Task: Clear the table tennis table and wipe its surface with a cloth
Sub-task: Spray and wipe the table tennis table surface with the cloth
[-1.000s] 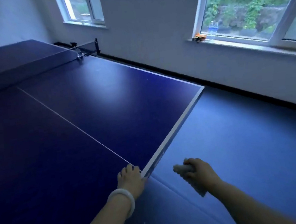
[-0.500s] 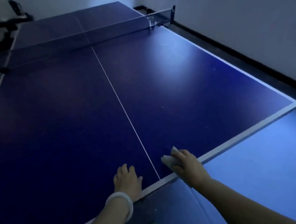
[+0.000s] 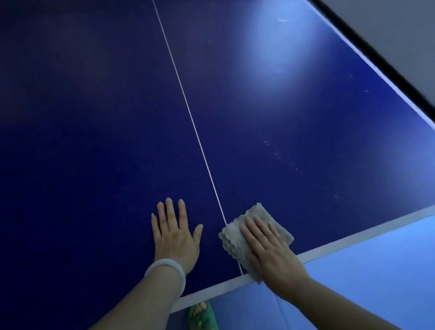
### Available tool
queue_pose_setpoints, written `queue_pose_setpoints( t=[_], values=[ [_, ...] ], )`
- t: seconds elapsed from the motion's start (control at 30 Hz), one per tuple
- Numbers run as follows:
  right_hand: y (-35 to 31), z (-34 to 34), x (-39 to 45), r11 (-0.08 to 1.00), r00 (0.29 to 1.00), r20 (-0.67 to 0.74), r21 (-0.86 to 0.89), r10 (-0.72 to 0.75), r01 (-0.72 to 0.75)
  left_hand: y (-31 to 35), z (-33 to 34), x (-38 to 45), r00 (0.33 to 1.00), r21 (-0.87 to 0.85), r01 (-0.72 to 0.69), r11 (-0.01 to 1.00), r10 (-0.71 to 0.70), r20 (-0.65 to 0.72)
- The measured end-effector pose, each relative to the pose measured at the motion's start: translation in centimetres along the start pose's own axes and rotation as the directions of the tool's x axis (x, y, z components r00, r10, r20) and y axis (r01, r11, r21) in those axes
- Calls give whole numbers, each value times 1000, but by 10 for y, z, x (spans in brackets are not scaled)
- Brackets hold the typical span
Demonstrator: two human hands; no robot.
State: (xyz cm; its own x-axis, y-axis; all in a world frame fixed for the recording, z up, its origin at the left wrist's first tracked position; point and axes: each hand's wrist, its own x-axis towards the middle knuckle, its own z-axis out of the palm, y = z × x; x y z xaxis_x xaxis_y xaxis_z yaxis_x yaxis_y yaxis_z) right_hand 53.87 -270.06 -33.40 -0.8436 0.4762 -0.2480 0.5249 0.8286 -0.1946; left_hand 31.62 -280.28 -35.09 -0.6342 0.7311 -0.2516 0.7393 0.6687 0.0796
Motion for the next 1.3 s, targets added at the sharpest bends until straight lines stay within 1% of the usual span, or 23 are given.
queue_pose_setpoints(
  t=[0.1,0.13,0.17,0.23,0.27,0.33,0.43,0.5,0.6,0.67,0.73,0.8,0.87,0.9,0.97,1.03,1.13,1.2,1.23,1.27,1.3],
  values=[
    [12,1,26,999,1000,-12,-22,29,-29,0,5,-4,997,10,-7,1000,7,-71],
    [17,-2,38,997,997,-29,-2,74,-74,0,4,-4,997,5,-11,1000,11,-79],
    [22,-6,50,988,988,-35,26,150,-150,0,4,-4,996,2,-15,1000,15,-86],
    [27,-11,65,947,948,-20,58,317,-316,-1,6,-5,995,3,-23,1000,23,-94],
    [26,-11,66,926,927,-19,68,374,-372,-1,7,-6,995,1,-25,1000,25,-95],
    [13,-8,56,909,910,-28,52,414,-413,-2,8,-7,994,-10,-24,1000,23,-102],
    [-17,-6,34,939,940,-24,-24,341,-342,-2,7,-6,993,-26,-22,999,18,-118],
    [-24,-7,42,962,964,-16,-56,266,-266,-1,7,-5,992,-36,-28,999,24,-122],
    [-17,-15,90,985,994,-25,-135,108,-110,-2,9,-6,992,-38,-36,999,31,-123],
    [-7,-25,134,988,998,-20,-135,68,-70,-2,9,-5,991,-38,-33,999,28,-131],
    [4,-34,173,987,994,-10,-116,112,-113,-2,9,-6,990,-36,-30,999,24,-140],
    [14,-42,201,977,978,11,-61,207,-206,-2,9,-6,989,-41,-29,999,23,-143],
    [17,-46,209,961,960,32,-19,278,-277,-3,9,-6,989,-42,-28,999,21,-143],
    [14,-46,204,957,957,34,-17,289,-289,-3,9,-6,990,-39,-27,999,21,-143],
    [-2,-36,176,961,961,-20,-39,274,-275,-3,9,-7,990,-42,-30,999,24,-139],
    [-24,-17,131,967,966,-83,-48,247,-251,-4,9,-7,990,-55,-34,998,26,-136],
    [-39,8,54,985,982,-98,-33,163,-167,-3,8,-7,992,-70,-36,997,27,-127],
    [-23,12,27,991,993,-75,-88,90,-97,-2,8,-8,992,-67,-36,997,28,-122],
    [-8,9,26,987,993,-72,-127,92,-101,-2,7,-8,993,-62,-36,997,28,-118],
    [5,5,29,975,984,-80,-144,157,-167,-2,7,-8,993,-57,-33,998,27,-113],
    [14,1,36,949,956,-88,-125,280,-290,-2,8,-7,994,-55,-30,998,24,-110]
  ],
)
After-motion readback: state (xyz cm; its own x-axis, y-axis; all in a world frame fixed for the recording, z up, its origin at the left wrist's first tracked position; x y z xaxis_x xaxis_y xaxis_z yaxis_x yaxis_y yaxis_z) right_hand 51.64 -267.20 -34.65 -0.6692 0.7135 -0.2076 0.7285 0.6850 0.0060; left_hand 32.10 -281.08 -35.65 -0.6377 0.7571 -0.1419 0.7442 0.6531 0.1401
